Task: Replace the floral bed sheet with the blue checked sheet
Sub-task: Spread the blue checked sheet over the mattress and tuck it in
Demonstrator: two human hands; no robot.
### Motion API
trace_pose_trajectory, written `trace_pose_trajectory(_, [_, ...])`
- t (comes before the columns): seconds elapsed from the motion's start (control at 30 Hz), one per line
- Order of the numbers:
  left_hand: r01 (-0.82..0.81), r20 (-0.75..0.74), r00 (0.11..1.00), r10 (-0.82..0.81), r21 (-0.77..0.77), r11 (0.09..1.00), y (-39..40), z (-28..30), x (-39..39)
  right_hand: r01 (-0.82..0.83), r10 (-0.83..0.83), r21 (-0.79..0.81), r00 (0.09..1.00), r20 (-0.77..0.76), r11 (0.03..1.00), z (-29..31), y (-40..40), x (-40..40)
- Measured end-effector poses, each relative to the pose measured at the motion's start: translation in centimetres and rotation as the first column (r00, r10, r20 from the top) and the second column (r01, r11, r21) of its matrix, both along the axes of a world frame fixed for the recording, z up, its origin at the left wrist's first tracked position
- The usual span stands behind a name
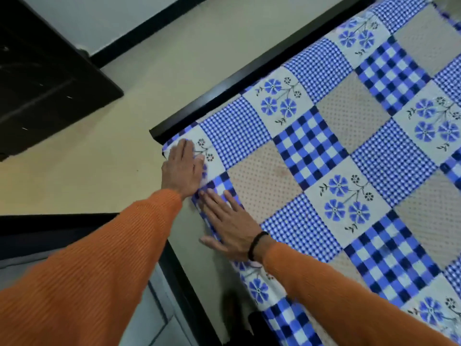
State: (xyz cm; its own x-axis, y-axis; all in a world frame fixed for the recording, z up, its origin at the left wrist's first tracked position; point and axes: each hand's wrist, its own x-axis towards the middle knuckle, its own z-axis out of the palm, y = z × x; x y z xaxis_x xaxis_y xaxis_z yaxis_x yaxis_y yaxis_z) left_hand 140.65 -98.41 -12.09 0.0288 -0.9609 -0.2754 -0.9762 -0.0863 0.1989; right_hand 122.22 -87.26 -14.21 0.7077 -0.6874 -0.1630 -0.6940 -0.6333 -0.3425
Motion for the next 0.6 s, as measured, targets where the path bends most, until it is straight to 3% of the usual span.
trace_pose_trajectory(0.03, [-0.029,-0.05,0.998,0.028,-0.005,1.0,-1.0,0.0,0.7,0.024,-0.024,-0.02,0.999,0.026,1.0,0.2,-1.4,-0.2])
trace_pose_trajectory(0.1, [-0.06,-0.117,0.991,0.063,0.024,0.998,-2.3,-0.3,2.0,0.302,-0.302,0.003,0.953,0.024,0.953,0.5,-5.1,-1.9])
trace_pose_trajectory(0.13, [-0.068,-0.14,0.987,0.075,0.059,0.996,-2.8,-0.4,2.7,0.505,-0.505,-0.004,0.863,-0.025,0.863,0.5,-7.4,-3.2])
trace_pose_trajectory(0.2, [-0.045,-0.186,0.98,0.069,0.129,0.991,-3.4,-0.2,3.9,0.804,-0.804,-0.063,0.583,-0.115,0.592,0.2,-11.3,-7.3])
trace_pose_trajectory(0.27, [0.005,-0.179,0.983,0.03,0.189,0.982,-4.6,0.3,5.1,0.936,-0.925,-0.029,0.342,-0.164,0.351,0.4,-14.4,-10.3])
trace_pose_trajectory(0.3, [0.016,-0.169,0.985,0.027,0.25,0.968,-5.7,0.3,5.9,0.954,-0.935,0.002,0.295,-0.194,0.301,0.5,-15.6,-10.4])
trace_pose_trajectory(0.37, [0.041,-0.138,0.99,0.013,0.38,0.924,-8.0,0.7,7.3,0.938,-0.914,0.006,0.339,-0.224,0.347,0.0,-17.0,-7.7])
trace_pose_trajectory(0.47, [0.021,-0.016,1.0,-0.015,0.527,0.849,-13.1,0.4,8.4,0.816,-0.809,-0.039,0.564,-0.167,0.577,-0.5,-17.8,0.4])
trace_pose_trajectory(0.53, [0.059,0.048,0.994,-0.096,0.507,0.86,-15.1,0.1,8.1,0.61,-0.604,0.021,0.788,-0.12,0.792,-0.1,-16.6,6.0])
trace_pose_trajectory(0.6, [0.182,-0.03,0.982,-0.186,0.425,0.887,-17.9,0.3,5.8,0.403,-0.403,0.099,0.915,-0.023,0.91,0.0,-15.7,9.6])
